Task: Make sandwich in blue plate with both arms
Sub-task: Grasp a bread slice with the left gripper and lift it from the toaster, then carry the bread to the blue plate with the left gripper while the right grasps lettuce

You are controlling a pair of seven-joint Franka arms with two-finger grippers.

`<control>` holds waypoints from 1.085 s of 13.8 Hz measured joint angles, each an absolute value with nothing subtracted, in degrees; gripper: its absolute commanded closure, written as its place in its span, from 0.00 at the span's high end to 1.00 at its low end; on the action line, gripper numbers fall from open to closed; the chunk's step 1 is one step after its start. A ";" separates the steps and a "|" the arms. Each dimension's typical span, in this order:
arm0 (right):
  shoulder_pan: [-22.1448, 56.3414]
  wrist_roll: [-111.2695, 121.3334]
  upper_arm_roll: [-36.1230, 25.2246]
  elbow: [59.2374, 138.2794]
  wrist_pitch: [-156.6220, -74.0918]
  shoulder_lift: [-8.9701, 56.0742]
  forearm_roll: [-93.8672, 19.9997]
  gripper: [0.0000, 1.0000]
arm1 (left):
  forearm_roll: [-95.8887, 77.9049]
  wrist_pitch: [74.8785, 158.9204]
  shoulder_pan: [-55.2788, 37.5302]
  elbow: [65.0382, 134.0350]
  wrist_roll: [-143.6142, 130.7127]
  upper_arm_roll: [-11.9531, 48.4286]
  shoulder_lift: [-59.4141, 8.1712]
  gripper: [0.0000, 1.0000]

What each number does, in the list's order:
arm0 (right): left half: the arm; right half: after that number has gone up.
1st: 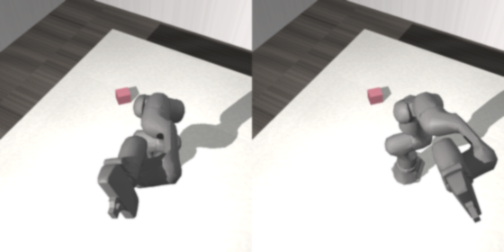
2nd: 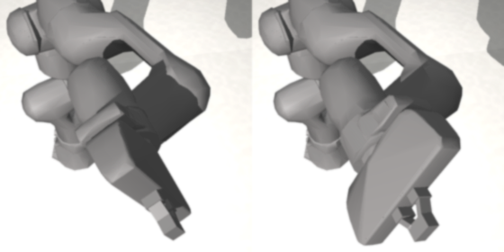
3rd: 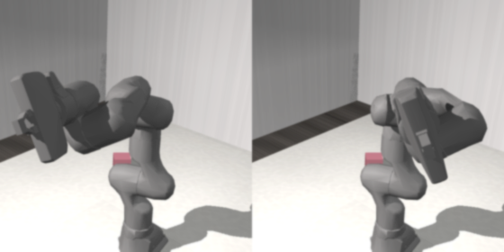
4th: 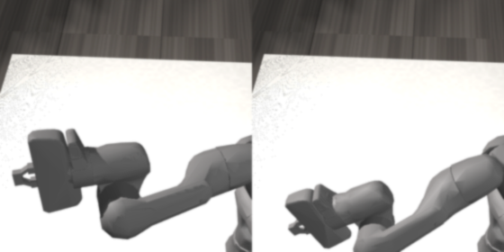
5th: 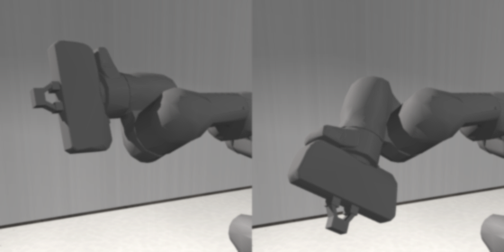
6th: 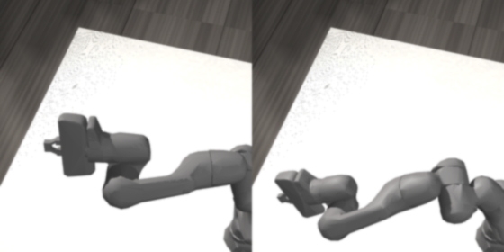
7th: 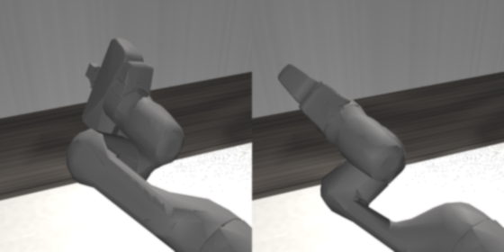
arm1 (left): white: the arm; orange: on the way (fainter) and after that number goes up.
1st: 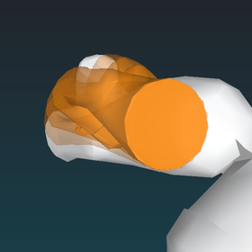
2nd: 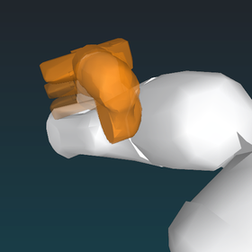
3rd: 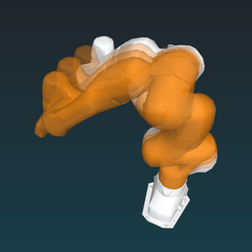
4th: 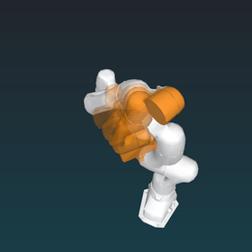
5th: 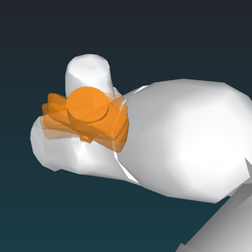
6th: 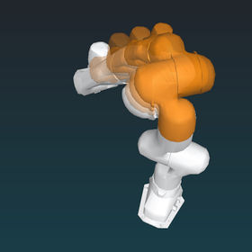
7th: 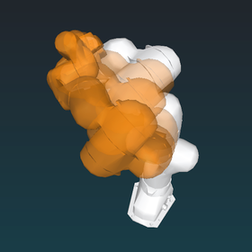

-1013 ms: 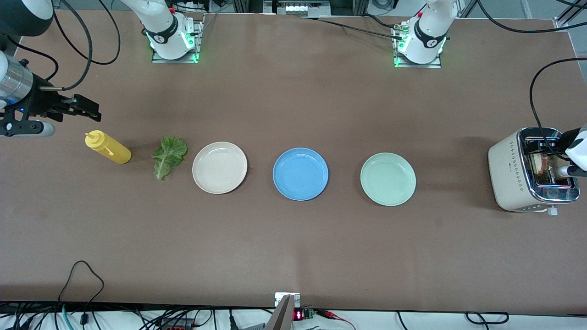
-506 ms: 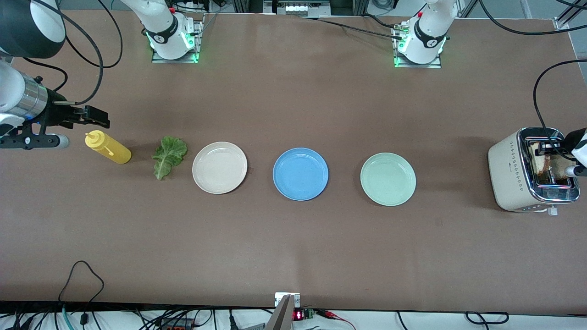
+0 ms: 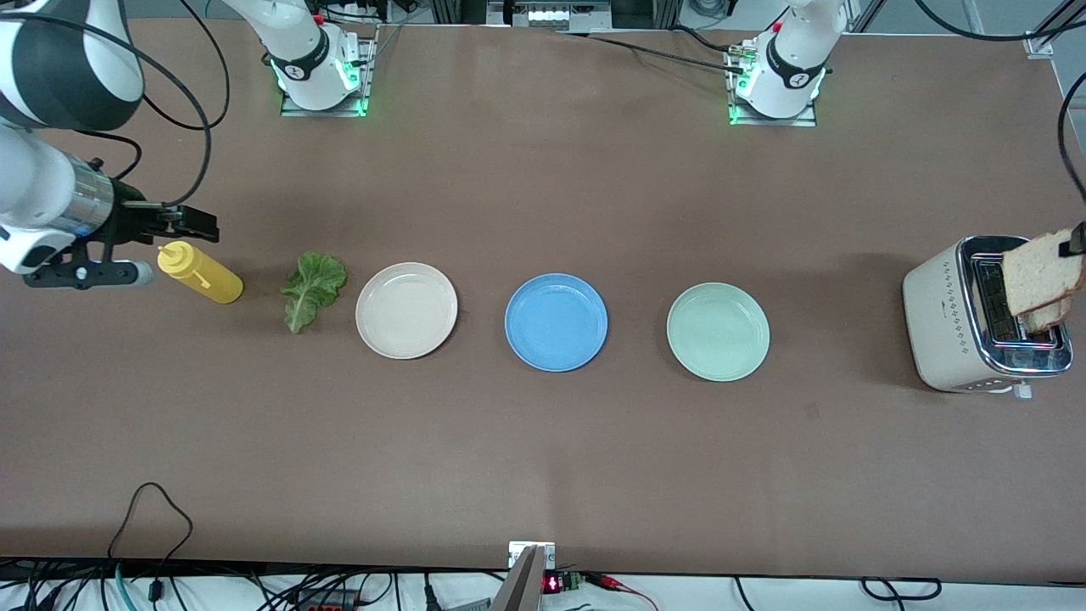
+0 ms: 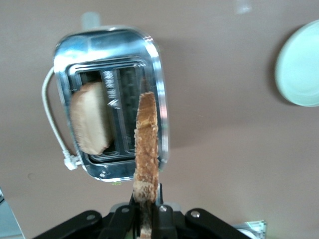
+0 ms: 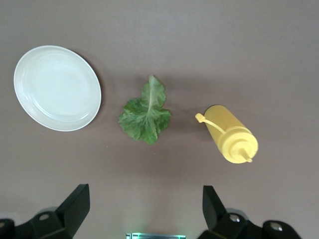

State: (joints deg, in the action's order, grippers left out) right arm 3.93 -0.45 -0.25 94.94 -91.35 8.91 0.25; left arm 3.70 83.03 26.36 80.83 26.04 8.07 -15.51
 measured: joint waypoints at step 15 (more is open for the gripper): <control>6.10 -4.07 -0.38 125.47 -141.27 17.41 0.25 1.00 | -22.15 125.66 13.69 103.13 -6.64 35.72 -24.58 0.01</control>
